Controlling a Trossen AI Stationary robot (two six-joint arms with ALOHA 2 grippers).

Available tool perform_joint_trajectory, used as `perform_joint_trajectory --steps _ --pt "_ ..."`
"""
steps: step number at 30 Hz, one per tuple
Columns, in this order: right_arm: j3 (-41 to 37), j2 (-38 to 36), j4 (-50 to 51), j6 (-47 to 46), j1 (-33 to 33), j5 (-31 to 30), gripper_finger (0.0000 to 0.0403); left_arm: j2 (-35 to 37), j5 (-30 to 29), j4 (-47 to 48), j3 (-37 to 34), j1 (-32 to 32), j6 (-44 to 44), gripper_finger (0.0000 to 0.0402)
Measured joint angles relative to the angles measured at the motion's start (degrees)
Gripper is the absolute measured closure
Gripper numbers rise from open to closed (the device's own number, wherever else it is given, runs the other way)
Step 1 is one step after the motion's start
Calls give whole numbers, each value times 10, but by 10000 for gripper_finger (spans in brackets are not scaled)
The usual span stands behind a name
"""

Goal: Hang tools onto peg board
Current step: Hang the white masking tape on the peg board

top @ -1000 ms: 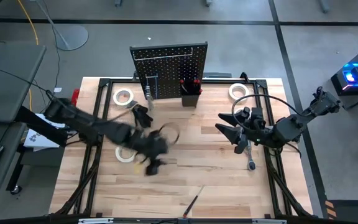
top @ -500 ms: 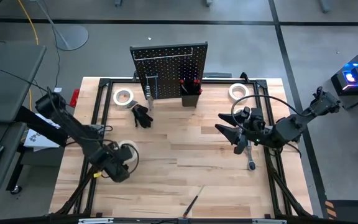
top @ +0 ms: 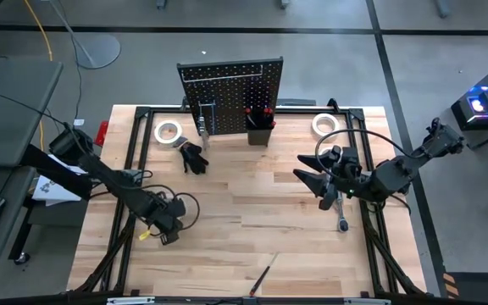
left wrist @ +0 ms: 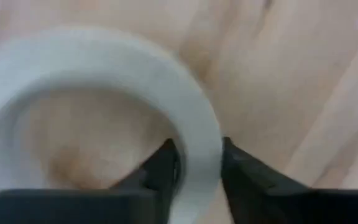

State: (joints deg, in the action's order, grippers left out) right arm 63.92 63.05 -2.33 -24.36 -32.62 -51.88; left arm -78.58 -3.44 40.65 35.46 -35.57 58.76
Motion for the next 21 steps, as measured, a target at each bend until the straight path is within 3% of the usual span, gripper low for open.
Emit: perform_joint_trajectory --steps 2,8,21 --pt "0 0 3 0 0 0 158 -11 17 -10 2 0 1 351" --pt "0 0 5 -3 0 0 158 -11 24 -64 8 0 7 353" --pt "0 0 9 -7 0 -2 158 -10 -52 -74 122 3 -81 353"
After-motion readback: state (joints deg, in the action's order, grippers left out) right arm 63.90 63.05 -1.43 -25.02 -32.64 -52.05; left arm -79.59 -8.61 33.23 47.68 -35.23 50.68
